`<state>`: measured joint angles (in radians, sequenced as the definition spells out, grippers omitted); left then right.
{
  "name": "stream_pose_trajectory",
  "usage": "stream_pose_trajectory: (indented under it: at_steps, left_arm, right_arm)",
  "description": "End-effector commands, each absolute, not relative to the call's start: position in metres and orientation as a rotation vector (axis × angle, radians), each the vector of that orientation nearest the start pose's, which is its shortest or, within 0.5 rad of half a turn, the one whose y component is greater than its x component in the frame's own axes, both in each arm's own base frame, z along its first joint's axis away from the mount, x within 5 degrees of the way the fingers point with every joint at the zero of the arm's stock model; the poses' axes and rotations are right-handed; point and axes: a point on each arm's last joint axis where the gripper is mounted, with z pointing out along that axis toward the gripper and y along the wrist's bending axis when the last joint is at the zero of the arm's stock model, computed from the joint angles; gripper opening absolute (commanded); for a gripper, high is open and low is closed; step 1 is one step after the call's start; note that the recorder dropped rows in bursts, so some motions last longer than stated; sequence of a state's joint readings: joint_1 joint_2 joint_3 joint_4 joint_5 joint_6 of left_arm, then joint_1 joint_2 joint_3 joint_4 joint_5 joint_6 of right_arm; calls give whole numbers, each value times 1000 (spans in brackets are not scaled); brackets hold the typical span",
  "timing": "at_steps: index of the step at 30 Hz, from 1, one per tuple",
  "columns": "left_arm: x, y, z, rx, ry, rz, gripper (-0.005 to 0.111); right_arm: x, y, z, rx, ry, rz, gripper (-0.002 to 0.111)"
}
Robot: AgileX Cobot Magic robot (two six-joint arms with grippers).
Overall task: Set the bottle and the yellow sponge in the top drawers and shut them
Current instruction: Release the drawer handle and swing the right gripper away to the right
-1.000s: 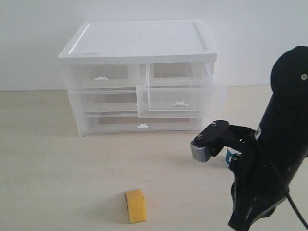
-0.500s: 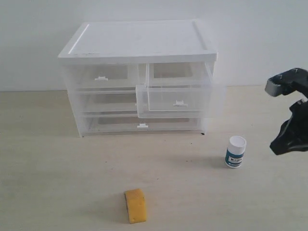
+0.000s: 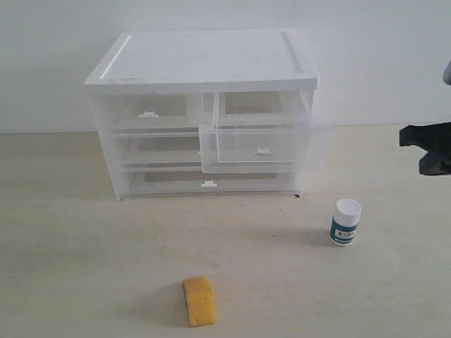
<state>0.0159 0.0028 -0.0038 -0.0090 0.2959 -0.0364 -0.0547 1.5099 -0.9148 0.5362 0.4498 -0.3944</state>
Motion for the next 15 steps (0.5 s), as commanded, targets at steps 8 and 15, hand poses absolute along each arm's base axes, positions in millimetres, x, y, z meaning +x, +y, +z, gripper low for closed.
stream_pose_trajectory:
  at_steps: [8, 15]
  left_arm:
    - [55, 1, 187, -58, 1770, -29, 4]
    - [55, 1, 187, -58, 1770, -29, 4]
  right_arm:
    - [269, -30, 226, 218, 2826, 453, 0]
    - [269, -55, 208, 10, 2739, -84, 0]
